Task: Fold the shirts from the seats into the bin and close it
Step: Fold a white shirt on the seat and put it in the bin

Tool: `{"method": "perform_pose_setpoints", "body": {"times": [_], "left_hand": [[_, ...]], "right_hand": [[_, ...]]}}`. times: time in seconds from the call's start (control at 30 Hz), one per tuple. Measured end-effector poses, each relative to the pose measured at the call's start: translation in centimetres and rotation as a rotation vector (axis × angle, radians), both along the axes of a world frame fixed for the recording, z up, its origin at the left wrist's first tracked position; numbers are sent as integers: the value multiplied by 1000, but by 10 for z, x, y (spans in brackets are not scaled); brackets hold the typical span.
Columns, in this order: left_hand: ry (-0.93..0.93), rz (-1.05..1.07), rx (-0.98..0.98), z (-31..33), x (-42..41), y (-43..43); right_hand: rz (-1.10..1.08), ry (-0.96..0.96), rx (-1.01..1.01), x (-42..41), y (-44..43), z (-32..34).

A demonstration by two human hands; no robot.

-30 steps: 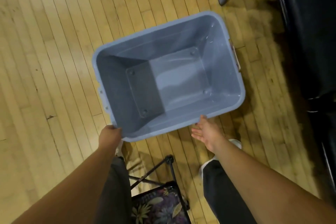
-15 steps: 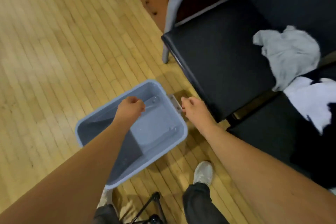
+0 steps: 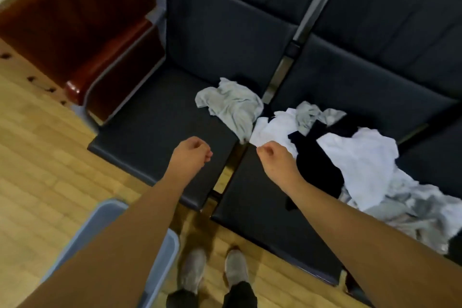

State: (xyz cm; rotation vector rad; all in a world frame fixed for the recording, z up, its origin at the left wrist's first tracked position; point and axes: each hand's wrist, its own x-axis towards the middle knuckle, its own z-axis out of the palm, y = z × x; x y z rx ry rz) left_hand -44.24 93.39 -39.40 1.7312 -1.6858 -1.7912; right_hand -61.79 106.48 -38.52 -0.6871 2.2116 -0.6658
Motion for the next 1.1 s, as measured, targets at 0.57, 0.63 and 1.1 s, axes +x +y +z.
{"method": "perform_pose_setpoints", "body": {"times": [0.57,0.63,1.1], "left_hand": [[185,-652,-275,-98,-261,110],[200,-647,-372,-119,-293,126],[325,-515,-1044,-239,-377,159]], "right_hand": [[-300,320,-37,-189,159,-102],[-278,377,-46,-215,173,-129],[-127,973,-282,-267,195,-254]]}}
